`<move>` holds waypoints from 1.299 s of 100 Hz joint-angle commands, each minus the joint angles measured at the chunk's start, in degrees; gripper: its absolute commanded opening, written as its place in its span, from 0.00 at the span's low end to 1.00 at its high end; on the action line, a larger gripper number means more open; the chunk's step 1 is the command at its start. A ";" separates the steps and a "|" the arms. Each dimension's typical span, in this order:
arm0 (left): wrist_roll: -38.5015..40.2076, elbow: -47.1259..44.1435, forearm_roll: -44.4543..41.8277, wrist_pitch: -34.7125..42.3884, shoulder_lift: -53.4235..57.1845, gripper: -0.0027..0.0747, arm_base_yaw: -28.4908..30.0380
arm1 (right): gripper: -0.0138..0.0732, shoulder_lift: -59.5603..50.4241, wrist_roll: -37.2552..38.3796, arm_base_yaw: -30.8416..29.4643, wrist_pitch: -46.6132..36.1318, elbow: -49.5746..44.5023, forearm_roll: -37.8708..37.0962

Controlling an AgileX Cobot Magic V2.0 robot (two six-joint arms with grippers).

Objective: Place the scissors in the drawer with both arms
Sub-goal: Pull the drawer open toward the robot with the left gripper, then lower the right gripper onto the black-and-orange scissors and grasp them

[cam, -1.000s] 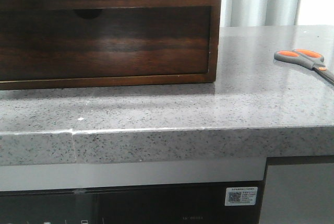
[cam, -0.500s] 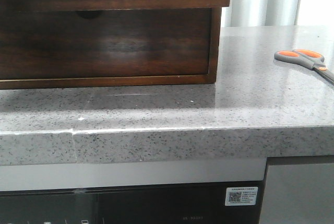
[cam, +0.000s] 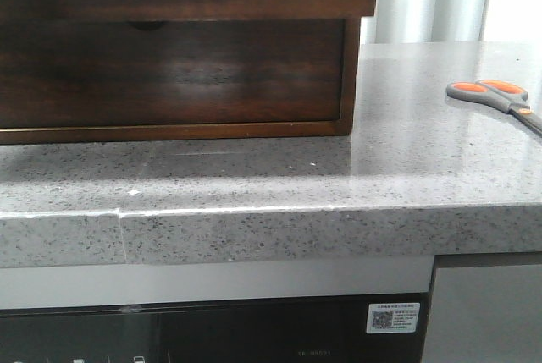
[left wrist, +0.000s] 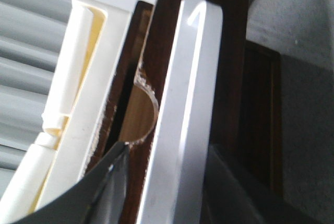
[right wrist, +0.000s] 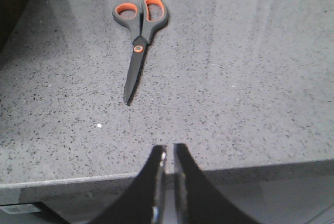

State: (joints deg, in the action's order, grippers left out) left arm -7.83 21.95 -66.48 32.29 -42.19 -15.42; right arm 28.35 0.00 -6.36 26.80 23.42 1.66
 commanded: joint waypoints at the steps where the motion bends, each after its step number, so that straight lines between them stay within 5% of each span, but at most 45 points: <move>1: 2.38 1.90 3.48 4.50 1.77 0.43 -0.26 | 0.24 6.50 -0.47 0.83 -2.96 5.61 0.35; 15: 7.12 1.90 3.48 3.72 5.04 0.43 -0.26 | 0.33 16.70 -0.47 2.01 -2.32 12.12 0.68; 58: 27.79 1.90 7.08 2.28 16.26 0.42 -0.26 | 0.35 43.11 -0.47 7.66 6.61 34.71 1.06; 82: 40.09 1.90 13.79 -9.37 24.20 0.42 -0.26 | 0.55 55.82 -0.47 7.66 17.66 49.11 1.06; 106: 57.06 3.97 14.46 -20.08 26.58 0.42 -0.26 | 0.55 64.56 -0.47 7.66 27.07 58.86 1.06; 130: 59.16 6.85 14.55 -29.41 26.47 0.42 -0.26 | 0.55 69.01 0.70 7.16 29.14 62.79 -0.07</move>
State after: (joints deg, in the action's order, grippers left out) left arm 50.19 26.43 -53.02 3.90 -14.94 -15.42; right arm 98.57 0.00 1.35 56.33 83.51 2.81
